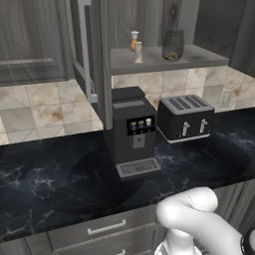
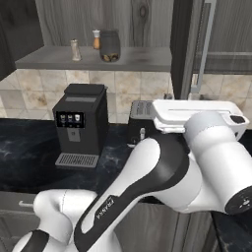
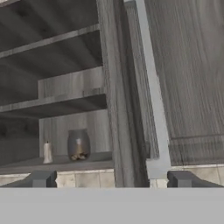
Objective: Pick the jar and candle from the dining table and place them in the open cabinet. Close the cabinet after placing the objects.
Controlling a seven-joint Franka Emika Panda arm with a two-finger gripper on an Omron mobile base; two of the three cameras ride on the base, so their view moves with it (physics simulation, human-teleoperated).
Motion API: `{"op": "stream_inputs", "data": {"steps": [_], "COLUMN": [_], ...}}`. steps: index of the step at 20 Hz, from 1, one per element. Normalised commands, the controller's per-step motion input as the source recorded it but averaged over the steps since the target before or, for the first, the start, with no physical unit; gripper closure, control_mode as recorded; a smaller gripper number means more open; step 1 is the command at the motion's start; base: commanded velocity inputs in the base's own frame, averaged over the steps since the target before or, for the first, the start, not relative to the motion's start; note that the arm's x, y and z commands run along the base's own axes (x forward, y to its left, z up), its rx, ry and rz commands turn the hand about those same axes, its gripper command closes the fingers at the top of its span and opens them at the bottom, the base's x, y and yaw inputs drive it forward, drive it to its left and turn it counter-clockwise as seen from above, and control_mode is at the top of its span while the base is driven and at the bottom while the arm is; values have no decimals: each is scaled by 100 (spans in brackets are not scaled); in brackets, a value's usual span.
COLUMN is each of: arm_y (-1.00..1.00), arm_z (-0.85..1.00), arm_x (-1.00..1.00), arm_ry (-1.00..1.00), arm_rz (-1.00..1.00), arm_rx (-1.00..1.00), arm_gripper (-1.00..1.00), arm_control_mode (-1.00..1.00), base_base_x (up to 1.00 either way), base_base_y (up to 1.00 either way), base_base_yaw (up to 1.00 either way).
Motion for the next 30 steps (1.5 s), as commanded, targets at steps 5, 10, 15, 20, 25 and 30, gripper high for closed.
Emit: {"op": "stream_inputs", "data": {"steps": [5,10,15,20,25,30], "arm_y": [-35,-36,48,98,98,98], "arm_z": [-1,0,-1,0,0,0], "arm_x": [53,15,0,7,30,34], "arm_ry": [0,-6,0,0,0,0], "arm_rz": [1,8,12,4,-2,-1], "arm_rx": [0,0,0,-3,-2,-4], "arm_gripper": [-100,-100,-100,-100,-100,-100], "arm_control_mode": [-100,-100,-100,-100,-100,-100], "base_base_x": [0,0,0,0,0,0], "base_base_y": [0,0,0,0,0,0], "base_base_yaw": [0,0,0,0,0,0]}}
